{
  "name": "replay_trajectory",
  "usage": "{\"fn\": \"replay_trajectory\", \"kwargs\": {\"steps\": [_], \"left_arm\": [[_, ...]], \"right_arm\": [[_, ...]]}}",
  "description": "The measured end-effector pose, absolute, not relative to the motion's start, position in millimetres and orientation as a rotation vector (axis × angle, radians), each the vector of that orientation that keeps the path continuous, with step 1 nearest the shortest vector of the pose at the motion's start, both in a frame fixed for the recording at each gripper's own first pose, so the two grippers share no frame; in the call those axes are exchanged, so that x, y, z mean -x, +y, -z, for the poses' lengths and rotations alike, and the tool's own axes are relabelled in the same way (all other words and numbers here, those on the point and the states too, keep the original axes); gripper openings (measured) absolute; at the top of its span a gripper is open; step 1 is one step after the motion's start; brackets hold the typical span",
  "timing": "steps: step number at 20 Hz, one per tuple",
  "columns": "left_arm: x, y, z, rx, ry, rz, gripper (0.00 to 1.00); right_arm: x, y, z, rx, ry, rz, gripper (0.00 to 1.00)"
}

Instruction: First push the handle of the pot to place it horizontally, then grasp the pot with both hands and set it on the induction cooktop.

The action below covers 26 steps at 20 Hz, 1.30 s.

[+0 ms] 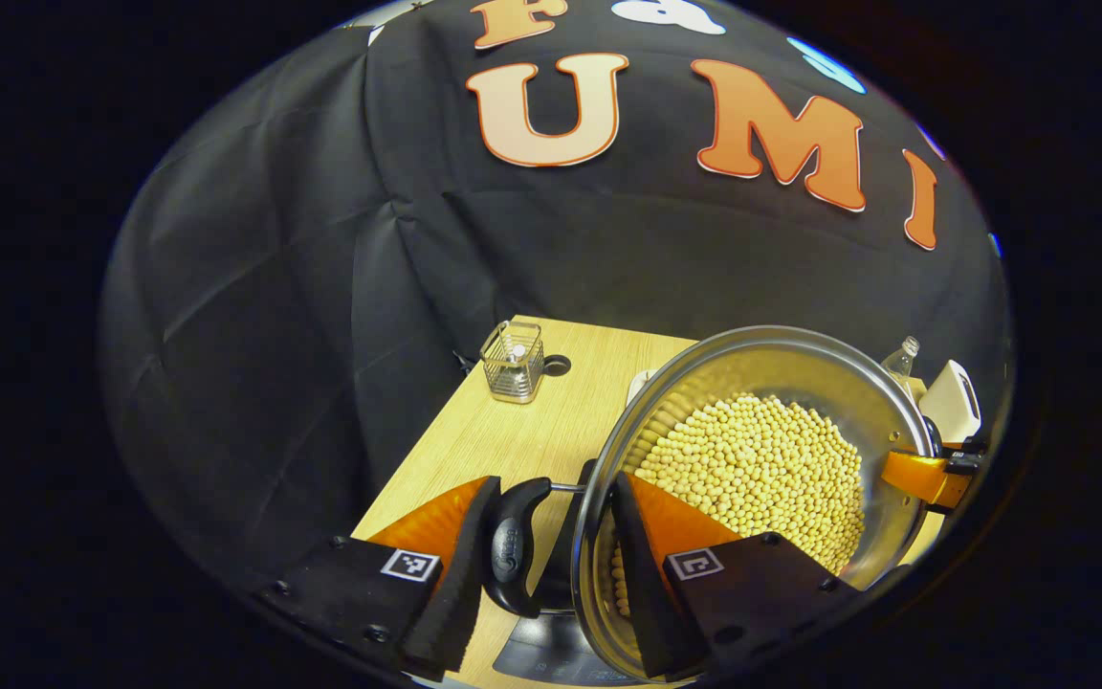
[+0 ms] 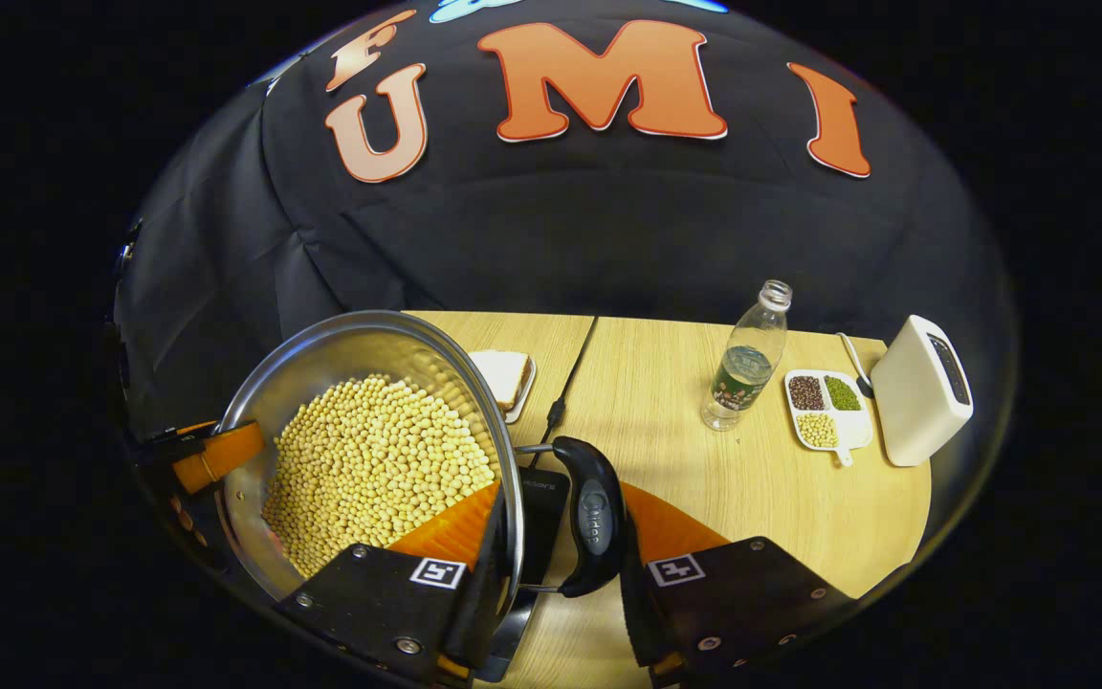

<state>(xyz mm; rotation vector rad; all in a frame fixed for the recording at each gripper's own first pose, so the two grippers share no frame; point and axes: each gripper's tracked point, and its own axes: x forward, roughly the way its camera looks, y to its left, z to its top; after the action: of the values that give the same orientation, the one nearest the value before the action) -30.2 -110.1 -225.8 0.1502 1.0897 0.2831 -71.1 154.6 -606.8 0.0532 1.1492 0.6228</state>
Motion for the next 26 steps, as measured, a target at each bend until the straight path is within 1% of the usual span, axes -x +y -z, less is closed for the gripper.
{"fn": "replay_trajectory", "kwargs": {"steps": [8, 12, 24, 25, 26], "left_arm": [[34.5, -112.9, 229.1, -0.090, 1.164, -0.324, 0.73], [31.1, -109.3, 224.6, -0.092, 1.189, -0.328, 0.72], [28.3, -114.0, 230.8, -0.083, 1.246, -0.340, 0.73], [26.2, -113.1, 230.9, -0.095, 1.248, -0.337, 0.73], [23.1, -114.1, 229.2, -0.104, 1.246, -0.333, 0.73]], "right_arm": [[60.4, 143.0, 596.2, -0.008, 1.199, -0.615, 0.55], [57.4, 144.5, 593.7, 0.007, 1.222, -0.608, 0.55], [48.6, 140.1, 585.1, 0.048, 1.267, -0.605, 0.55], [47.7, 140.7, 585.0, 0.051, 1.276, -0.607, 0.51], [46.4, 140.5, 585.4, 0.049, 1.273, -0.609, 0.51]]}}
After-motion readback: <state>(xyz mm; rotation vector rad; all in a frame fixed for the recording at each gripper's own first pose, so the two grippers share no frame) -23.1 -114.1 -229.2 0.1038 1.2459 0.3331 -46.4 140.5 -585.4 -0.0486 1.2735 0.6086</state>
